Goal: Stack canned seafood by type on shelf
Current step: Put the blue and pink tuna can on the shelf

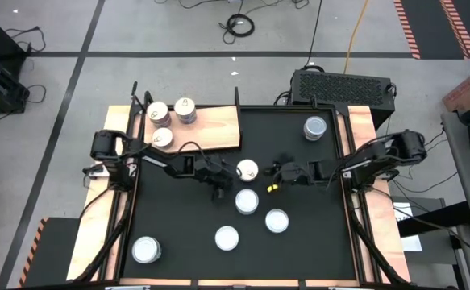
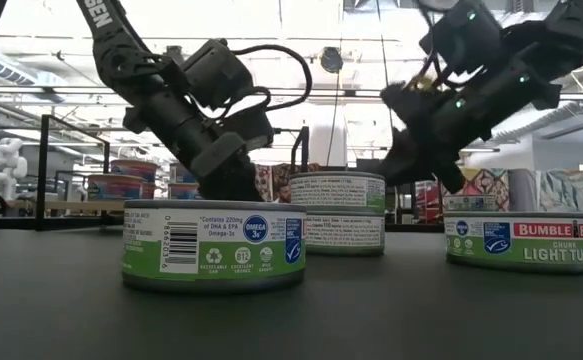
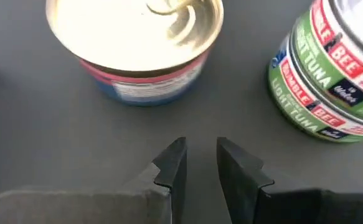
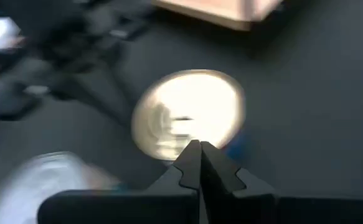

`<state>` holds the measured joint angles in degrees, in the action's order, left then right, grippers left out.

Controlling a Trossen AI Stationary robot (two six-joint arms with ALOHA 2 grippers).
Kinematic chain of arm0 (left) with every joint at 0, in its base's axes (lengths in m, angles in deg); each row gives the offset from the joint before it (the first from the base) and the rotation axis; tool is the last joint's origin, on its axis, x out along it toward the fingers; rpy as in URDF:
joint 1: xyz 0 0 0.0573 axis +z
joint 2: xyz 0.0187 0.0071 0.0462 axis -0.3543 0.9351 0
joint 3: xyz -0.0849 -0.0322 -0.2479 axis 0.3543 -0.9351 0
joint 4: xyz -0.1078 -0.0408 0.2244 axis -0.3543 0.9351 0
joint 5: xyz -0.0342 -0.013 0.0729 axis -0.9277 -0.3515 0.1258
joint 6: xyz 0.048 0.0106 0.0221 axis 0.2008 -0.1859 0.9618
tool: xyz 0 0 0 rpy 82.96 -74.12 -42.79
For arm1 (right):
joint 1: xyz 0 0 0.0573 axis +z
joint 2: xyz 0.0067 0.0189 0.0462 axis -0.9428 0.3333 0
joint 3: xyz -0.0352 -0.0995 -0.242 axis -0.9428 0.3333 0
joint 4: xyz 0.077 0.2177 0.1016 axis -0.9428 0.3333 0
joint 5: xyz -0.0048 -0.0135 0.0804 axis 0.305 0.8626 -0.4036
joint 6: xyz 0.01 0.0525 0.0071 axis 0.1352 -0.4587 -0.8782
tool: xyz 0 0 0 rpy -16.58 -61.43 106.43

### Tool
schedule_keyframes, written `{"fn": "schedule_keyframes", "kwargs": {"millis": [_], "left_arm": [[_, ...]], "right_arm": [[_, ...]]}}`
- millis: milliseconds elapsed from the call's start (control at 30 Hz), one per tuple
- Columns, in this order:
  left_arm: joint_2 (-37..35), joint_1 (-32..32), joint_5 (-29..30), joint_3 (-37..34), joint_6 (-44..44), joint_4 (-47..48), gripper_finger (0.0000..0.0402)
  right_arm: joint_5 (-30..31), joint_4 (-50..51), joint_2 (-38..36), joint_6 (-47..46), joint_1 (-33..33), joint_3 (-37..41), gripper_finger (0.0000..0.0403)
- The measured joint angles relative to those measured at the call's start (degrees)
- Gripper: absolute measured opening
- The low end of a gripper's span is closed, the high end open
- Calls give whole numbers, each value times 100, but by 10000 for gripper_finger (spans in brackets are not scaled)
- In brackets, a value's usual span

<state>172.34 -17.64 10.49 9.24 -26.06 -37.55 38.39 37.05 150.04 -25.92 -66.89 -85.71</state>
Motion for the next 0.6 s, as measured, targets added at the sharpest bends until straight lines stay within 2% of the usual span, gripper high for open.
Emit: {"fn": "schedule_keyframes", "kwargs": {"millis": [133, 300, 367, 600], "left_arm": [[-129, 179, -327, -4, -465, 168, 90], [-305, 533, -1569, 1, -1734, 79, 90], [-334, 666, -1848, 4, -2313, 96, 90], [-330, 1004, -1872, 2, -3755, 63, 90]], "right_arm": [[133, 371, 41, -250, -228, 8, 0], [157, 86, 328, -256, -336, 12, 0], [157, -24, 437, -210, -339, 9, 0], [143, -408, 858, -192, -339, 11, 0]]}}
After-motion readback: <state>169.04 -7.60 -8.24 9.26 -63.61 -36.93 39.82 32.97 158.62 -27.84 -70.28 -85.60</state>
